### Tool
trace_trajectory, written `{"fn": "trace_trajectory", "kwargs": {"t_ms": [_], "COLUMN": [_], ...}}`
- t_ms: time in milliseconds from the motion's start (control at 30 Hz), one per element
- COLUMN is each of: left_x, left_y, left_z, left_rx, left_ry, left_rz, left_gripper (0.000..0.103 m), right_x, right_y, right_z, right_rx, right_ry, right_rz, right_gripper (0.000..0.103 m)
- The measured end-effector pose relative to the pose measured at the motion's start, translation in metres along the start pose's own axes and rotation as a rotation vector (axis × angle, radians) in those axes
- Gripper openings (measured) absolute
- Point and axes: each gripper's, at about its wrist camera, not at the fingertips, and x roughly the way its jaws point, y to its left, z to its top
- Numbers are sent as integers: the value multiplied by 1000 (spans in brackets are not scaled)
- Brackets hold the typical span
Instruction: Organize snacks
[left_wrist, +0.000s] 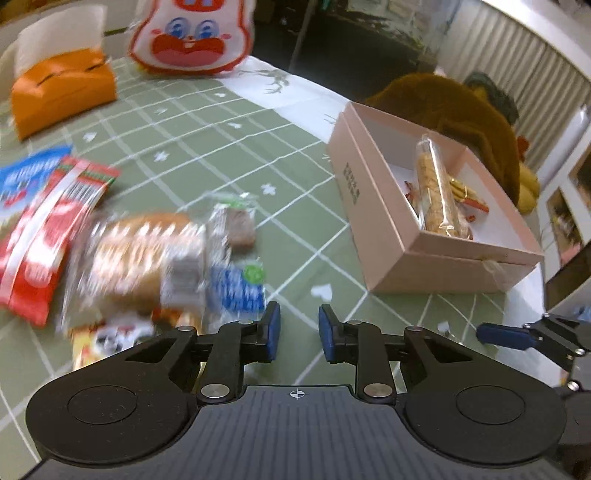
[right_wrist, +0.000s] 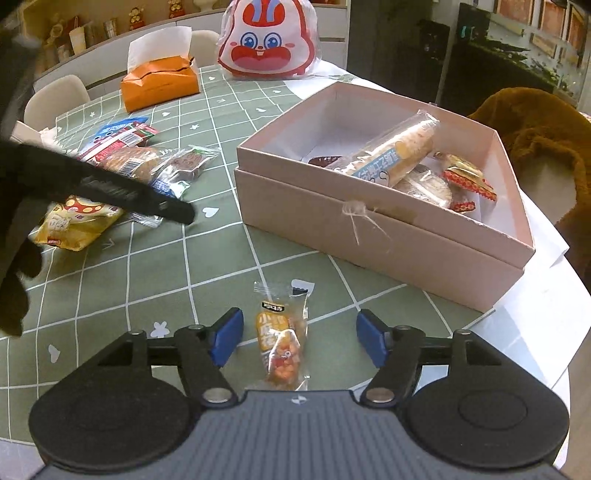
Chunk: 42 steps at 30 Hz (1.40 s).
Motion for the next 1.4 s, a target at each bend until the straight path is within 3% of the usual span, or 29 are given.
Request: {"fn": "trace_trajectory", "kwargs": {"t_ms": [167, 233, 300, 433, 533, 633, 867, 967, 1133, 1267, 1400], "left_x": [-12, -24, -34, -23, 7, 37, 21, 5, -6, -13, -10], "left_y": [1, -2, -8, 2, 14, 25, 5, -9, -31, -29, -24], "left_z": [-12, -8, 1, 41, 74, 83, 35, 9, -17, -19, 2], "left_rx": [-3, -5, 18, -50, -83, -107, 5, 56, 152, 61, -47], "left_ry": [-13, -69, -135, -176, -128, -26, 16, 18, 24, 12, -34], "left_rz": [13, 10, 13, 22, 137, 160, 47, 12, 37, 19, 44], "left_gripper": [27, 29, 29, 29, 30, 30, 29, 29, 33, 33, 32], "right_x": [-1, -1, -2, -4, -5, -7, -11, -10, -9, -9, -10], "right_y": [-1, -1, -1, -1, -1, -1, -4, -7, -8, -8, -7], "right_z": [-2, -5, -9, -13, -15, -17, -23, -26, -28, -27, -29], "right_rx": [8, 11, 9, 16, 18, 20, 0, -1, -1, 3, 10], "right_ry": [-12, -27, -45, -63, -68, -60, -75, -88, -99, -98, -104], "right_rz": [1, -2, -6, -9, -14, -16, 3, 3, -1, -6, -13], "right_gripper": [69, 70, 71, 73, 76, 76, 77, 83, 86, 86, 86]}}
